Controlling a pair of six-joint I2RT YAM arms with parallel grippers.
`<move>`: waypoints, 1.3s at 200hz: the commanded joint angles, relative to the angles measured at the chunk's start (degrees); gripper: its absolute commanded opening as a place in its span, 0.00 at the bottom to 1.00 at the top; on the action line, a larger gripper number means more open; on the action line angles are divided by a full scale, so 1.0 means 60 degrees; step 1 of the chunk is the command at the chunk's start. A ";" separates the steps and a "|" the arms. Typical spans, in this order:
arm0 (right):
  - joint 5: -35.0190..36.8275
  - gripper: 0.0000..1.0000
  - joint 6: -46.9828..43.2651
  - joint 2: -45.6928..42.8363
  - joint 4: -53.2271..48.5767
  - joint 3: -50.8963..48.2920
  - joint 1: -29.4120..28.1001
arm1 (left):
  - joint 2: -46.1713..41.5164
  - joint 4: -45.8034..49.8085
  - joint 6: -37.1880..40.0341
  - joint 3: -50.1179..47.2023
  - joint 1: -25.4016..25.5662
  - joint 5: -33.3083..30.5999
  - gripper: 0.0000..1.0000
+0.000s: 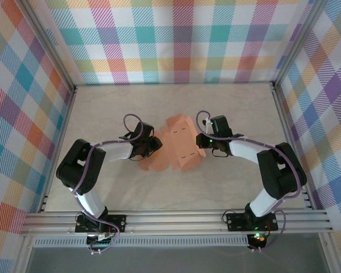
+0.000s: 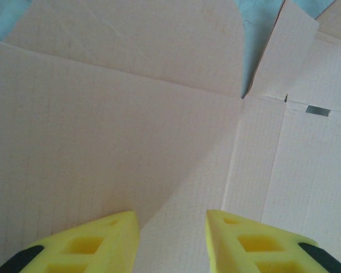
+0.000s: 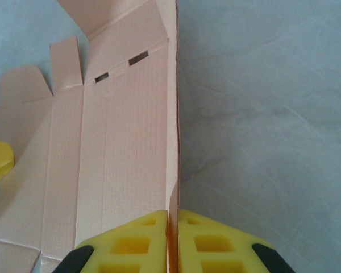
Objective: Fold the paper box
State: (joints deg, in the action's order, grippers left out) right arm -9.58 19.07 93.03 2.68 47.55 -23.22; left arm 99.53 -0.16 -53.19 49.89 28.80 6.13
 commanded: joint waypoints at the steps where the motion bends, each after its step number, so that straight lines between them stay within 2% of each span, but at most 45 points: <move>1: 0.0174 0.13 -0.0058 -0.0257 0.0303 0.0036 0.0015 | 0.0352 0.1345 -0.0088 -0.0332 0.0093 -0.0304 0.38; 10: 0.0191 0.01 -0.0097 -0.0257 0.0236 0.0073 0.0021 | 0.0353 0.1374 -0.0072 -0.0323 0.0093 -0.0302 0.38; 36: 0.0609 0.00 -0.0556 -0.0246 -0.0263 0.0264 -0.0118 | 0.0243 0.1403 0.0040 -0.0325 0.0107 -0.0373 0.41; 72: 0.2299 0.00 -0.1874 -0.0170 -0.1457 0.0849 -0.0544 | -0.0647 0.1965 0.0616 -0.0141 0.0122 -0.0967 0.76; 109: 0.3669 0.00 -0.3063 0.0014 -0.2116 0.1568 -0.0763 | -0.1326 0.2352 0.1355 0.0073 -0.0249 -0.1114 1.00; 146: 0.5448 0.00 -0.4947 0.0523 -0.2365 0.2235 -0.1027 | -0.1724 0.2229 0.1660 -0.0003 -0.1050 -0.0745 1.00; 169: 0.6639 0.00 -0.6310 0.0764 -0.1883 0.2229 -0.1282 | -0.1911 0.2225 0.1824 -0.0004 -0.1474 -0.0630 1.00; 208: 0.8761 0.00 -0.8724 0.1247 0.0156 0.1742 -0.2054 | -0.2052 0.2197 0.1979 0.0011 -0.1873 -0.0590 1.00; 237: 0.9603 0.00 -0.9774 0.1744 0.1461 0.1507 -0.2545 | -0.1983 0.2127 0.2015 -0.0023 -0.1943 -0.0507 1.00; 260: 1.0260 0.00 -1.0941 0.2237 0.3362 0.1148 -0.2806 | -0.1996 0.2064 0.2009 -0.0041 -0.1950 -0.0464 1.00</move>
State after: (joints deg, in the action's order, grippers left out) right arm 44.62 -35.99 103.48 8.99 56.80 -38.68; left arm 88.79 12.08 -42.17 50.06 17.78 2.50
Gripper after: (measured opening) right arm 0.052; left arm 0.999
